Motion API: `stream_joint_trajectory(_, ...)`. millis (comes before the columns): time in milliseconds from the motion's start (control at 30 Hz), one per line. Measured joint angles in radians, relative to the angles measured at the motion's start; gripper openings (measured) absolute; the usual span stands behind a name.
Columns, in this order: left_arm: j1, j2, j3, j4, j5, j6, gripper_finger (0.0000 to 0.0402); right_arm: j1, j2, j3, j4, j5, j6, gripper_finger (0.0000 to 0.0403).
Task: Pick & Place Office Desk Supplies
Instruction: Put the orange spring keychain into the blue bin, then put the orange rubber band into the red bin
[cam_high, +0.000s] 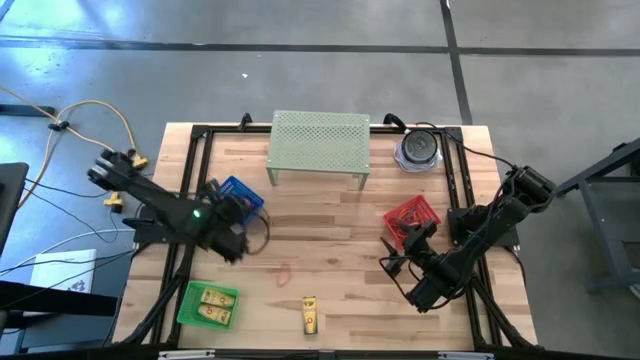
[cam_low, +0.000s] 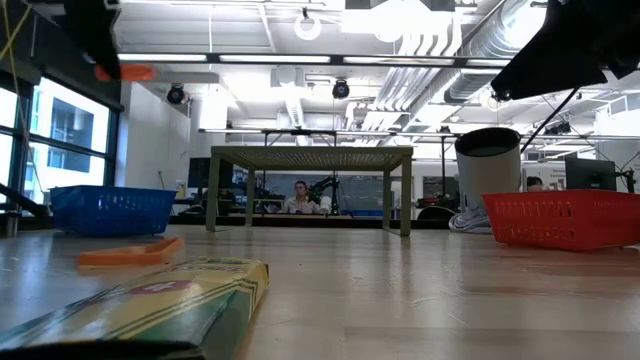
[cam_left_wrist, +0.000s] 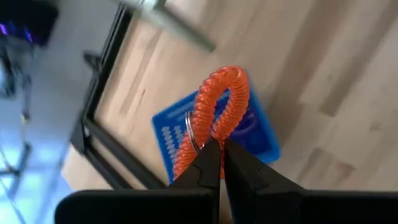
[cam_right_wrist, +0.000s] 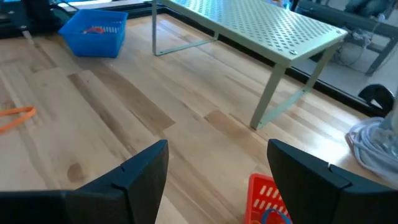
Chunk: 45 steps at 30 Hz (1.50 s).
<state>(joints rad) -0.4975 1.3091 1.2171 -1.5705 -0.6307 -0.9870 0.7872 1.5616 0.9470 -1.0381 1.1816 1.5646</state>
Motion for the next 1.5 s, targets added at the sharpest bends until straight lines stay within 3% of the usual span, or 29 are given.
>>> stream_joint_trajectory(200,0.086,-0.174,-0.168,0.042,0.047,-0.040,0.0001,-0.002,0.000,0.000,0.091,0.006,-0.134,0.0262)
stream_joint_trajectory(400,0.171,-0.264,-0.312,0.251,0.115,0.074,0.0001,-0.017,0.000,0.000,0.167,0.020,-0.229,0.0262)
stream_joint_trajectory(633,0.249,-0.255,-0.385,0.344,0.147,0.194,0.0001,-0.025,0.000,0.000,0.243,0.016,-0.331,0.0262)
stream_joint_trajectory(933,0.337,-0.233,-0.386,0.342,0.170,0.189,0.0022,-0.024,0.000,0.000,0.271,-0.007,-0.373,0.0262)
stream_joint_trajectory(1033,0.353,-0.206,-0.386,0.343,0.184,0.208,0.0035,-0.024,0.000,0.000,0.273,-0.010,-0.373,0.0262)
stream_joint_trajectory(1300,0.359,-0.116,-0.386,0.344,0.072,0.158,0.0097,-0.024,0.000,0.000,0.273,-0.010,-0.377,0.0262)
stream_joint_trajectory(1500,0.343,-0.099,-0.381,0.337,0.114,0.189,0.0118,-0.024,0.000,0.000,0.273,-0.009,-0.384,0.0262)
